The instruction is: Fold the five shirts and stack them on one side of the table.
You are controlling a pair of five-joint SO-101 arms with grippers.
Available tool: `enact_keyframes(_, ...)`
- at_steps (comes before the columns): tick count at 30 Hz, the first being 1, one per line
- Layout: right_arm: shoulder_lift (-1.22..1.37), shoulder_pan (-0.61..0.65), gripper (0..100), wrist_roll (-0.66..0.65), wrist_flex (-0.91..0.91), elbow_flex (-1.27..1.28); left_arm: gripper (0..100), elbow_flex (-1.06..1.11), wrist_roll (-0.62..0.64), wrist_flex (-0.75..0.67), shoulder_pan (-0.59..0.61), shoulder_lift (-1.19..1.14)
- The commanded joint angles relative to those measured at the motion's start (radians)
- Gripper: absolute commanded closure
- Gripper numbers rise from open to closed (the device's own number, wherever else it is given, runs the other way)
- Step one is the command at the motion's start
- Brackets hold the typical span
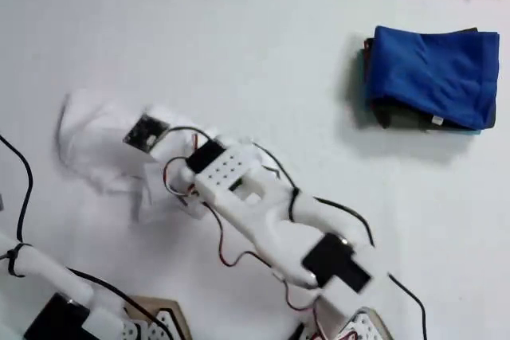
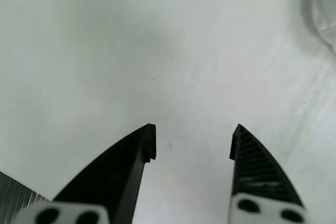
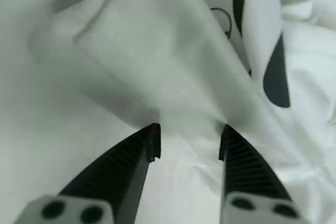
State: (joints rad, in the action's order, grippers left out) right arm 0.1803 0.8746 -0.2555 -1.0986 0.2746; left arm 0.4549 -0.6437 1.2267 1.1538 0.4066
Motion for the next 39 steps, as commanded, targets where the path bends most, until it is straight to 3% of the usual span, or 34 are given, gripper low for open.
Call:
enact_keyframes(1, 0.062, -0.028, 80.8, -0.005, 0.058, -0.044, 76, -0.004, -0.008, -0.009, 0.009, 0.023)
enact_keyframes(10, 0.156, -0.145, 81.1, -0.048, 0.122, -0.046, 76, -0.004, -0.008, -0.008, 0.006, 0.023)
enact_keyframes(12, 0.157, -0.182, 87.0, -0.055, 0.133, -0.048, 76, -0.004, -0.003, -0.008, 0.003, 0.021)
enact_keyframes(14, 0.162, -0.22, 99.1, -0.055, 0.137, -0.071, 76, -0.002, -0.002, -0.008, 0.0, 0.021)
enact_keyframes(17, 0.157, -0.288, 96.4, -0.055, 0.133, -0.12, 76, 0.002, -0.002, -0.003, -0.017, 0.021)
enact_keyframes(28, -0.059, -0.443, 98.1, -0.054, -0.14, -0.486, 76, 0.077, 0.0, -0.005, -0.086, 0.021)
enact_keyframes(39, -0.371, -0.352, 98.1, 0.028, -0.348, -0.752, 76, 0.079, 0.0, 0.0, -0.138, 0.021)
